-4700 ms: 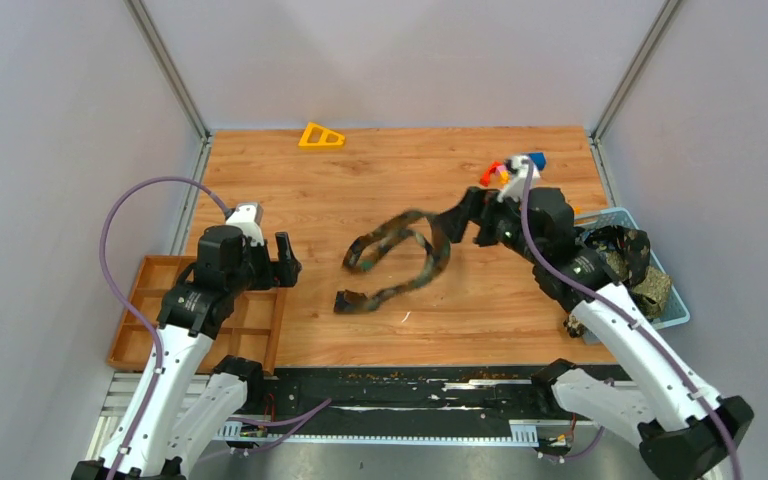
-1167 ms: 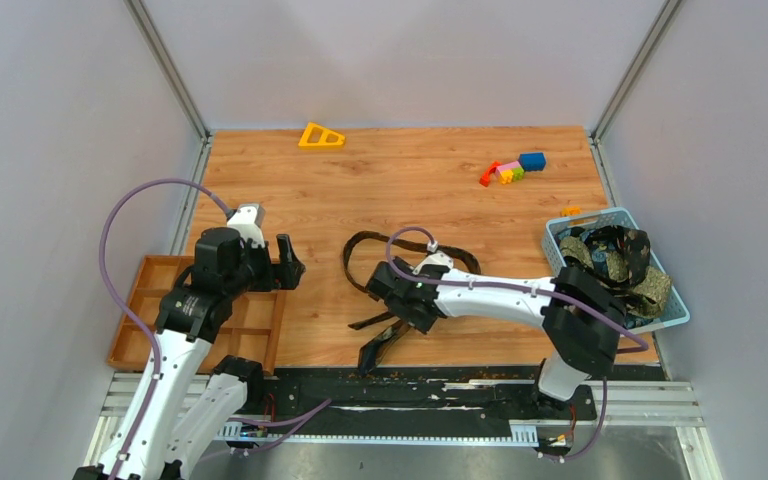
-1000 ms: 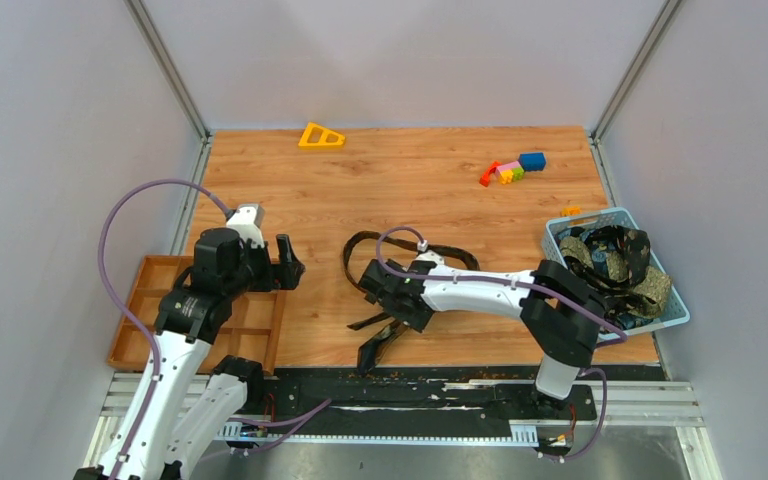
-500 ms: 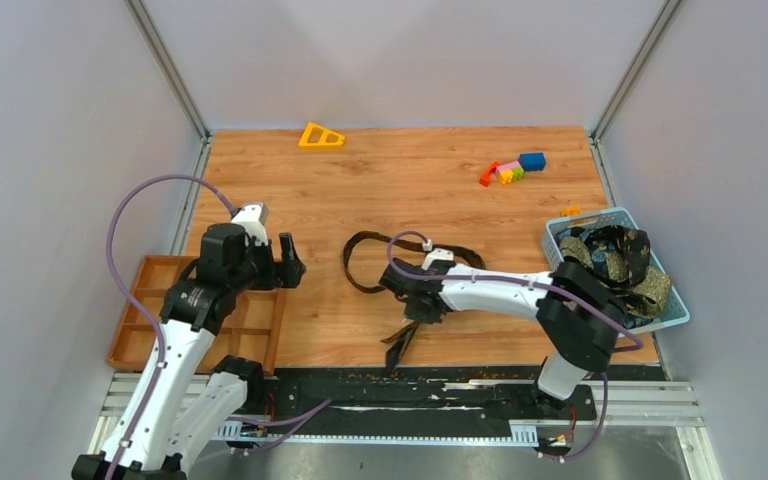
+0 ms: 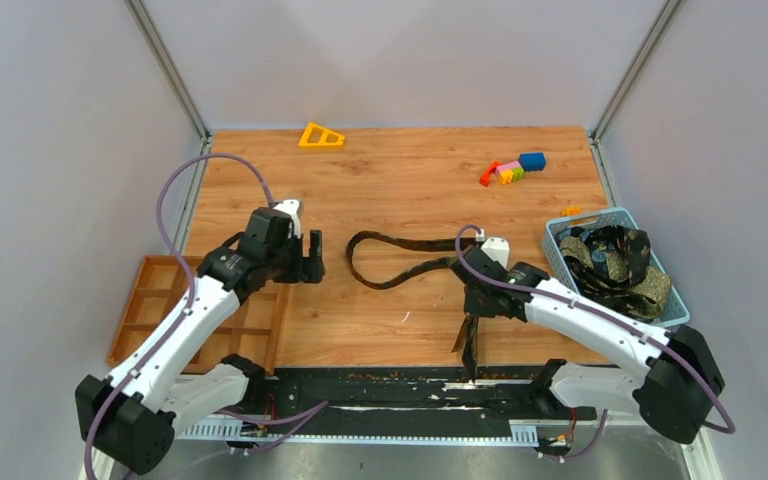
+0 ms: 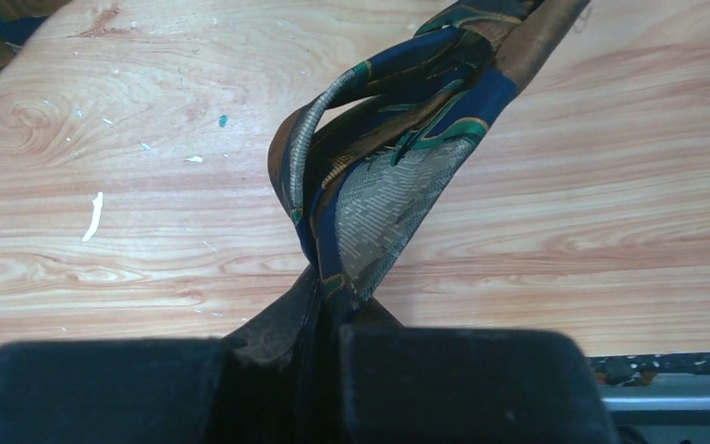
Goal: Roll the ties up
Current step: Flatten out the tie at the center of the board.
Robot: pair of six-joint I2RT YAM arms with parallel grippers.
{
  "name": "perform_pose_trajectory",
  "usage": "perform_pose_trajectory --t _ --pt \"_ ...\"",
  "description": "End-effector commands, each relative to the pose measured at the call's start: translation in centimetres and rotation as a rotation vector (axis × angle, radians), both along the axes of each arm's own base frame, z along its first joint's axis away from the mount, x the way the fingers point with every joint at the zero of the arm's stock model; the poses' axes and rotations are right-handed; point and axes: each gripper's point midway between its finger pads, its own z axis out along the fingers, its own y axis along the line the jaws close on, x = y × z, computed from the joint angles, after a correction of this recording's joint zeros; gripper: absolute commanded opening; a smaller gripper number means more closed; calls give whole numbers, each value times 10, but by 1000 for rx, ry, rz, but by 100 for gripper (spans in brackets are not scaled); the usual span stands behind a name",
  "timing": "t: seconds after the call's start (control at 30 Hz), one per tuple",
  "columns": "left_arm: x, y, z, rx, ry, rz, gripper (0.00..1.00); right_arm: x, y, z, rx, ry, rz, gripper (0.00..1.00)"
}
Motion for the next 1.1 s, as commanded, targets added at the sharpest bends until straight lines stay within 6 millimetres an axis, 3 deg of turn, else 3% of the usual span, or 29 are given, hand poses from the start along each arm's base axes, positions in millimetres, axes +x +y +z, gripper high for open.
perform_pose_trajectory --t 0.0,0.23,0.57,0.67,0.8,0.93,1.07 --pt "23 -25 3 -43 -24 39 90 2 -19 11 -45 -50 75 0" --pt "40 -81 -40 -28 53 -43 83 10 -28 25 -66 -88 103 0" --pt "112 -94 -72 183 54 -23 67 15 -29 40 -35 -108 83 0" --pt "133 -95 -89 220 78 -13 56 17 -33 48 -56 -120 94 0" --pt "150 -93 -117 176 166 -1 30 28 -43 80 -97 -178 94 0" --pt "144 -88 -122 169 196 -13 2 43 -57 120 -138 -246 117 0" --pt "129 -77 -123 202 222 -29 0 61 -73 164 -212 -355 143 0"
